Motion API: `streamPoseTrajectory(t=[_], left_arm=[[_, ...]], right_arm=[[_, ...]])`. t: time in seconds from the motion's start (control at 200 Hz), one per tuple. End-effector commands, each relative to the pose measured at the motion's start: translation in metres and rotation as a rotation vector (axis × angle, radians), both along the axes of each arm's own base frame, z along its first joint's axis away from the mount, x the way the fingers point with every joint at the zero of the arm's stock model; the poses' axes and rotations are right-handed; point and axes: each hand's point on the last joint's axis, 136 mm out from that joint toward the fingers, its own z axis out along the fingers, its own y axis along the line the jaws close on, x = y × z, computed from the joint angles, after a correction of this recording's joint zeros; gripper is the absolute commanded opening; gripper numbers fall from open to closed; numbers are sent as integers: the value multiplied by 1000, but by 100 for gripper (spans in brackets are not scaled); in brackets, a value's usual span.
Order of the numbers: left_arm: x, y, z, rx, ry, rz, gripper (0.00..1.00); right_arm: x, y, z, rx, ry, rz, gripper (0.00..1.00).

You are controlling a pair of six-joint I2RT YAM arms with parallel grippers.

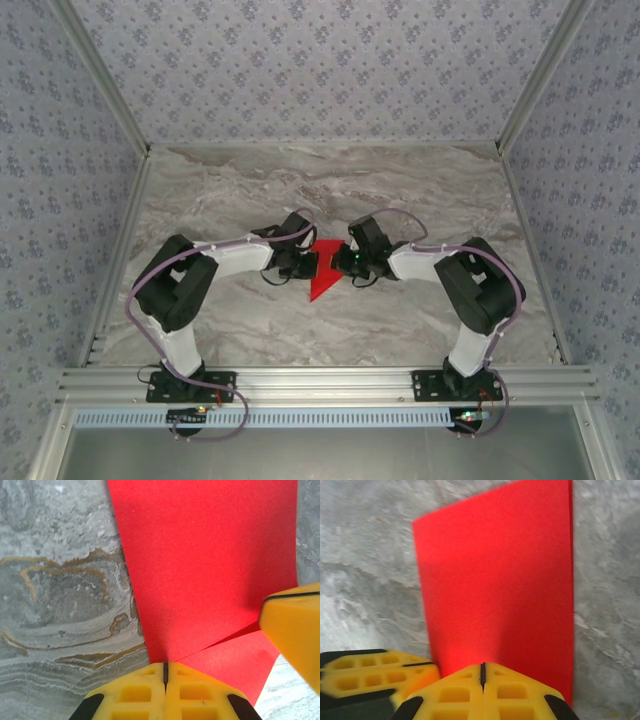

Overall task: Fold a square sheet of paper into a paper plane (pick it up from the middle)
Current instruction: Third fold the triangle at the center of the table.

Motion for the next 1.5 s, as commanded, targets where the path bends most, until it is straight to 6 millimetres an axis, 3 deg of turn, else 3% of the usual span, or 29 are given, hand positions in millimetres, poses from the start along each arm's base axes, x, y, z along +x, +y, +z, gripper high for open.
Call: streamPoseTrajectory(t=[0.0,0.185,0.335,0.535,0.7,0.844,1.044,1.144,1.344,1.494], left_arm=[[-3,20,-24,126,15,-27,0],[-5,22,-31,138,29,-25,0],[-4,21,-34,143,35,-26,0],[-3,17,-33,134,36,-37,0],[0,13,-29,120,32,-39,0],[0,12,-27,116,30,-39,0],[2,10,-25,110,27,-39,0],[2,9,-24,107,26,-42,0],[3,7,-22,99,24,-48,0],[4,5,-17,86,13,-49,0]], right_arm=[[-5,-12,-17,-16,58,-32,0],[-20,-48,-32,-72,82,-109,0],[-17,-66,-21,-72,44,-160,0],[-15,-37,10,5,-34,-71,0],[-14,-17,16,50,-47,-30,0],[-13,-20,21,44,-66,-51,0],[-13,-41,40,-25,-144,-104,0],[-12,-35,47,-5,-154,-75,0],[-8,-2,35,72,-80,32,0],[-8,5,13,83,-20,29,0]])
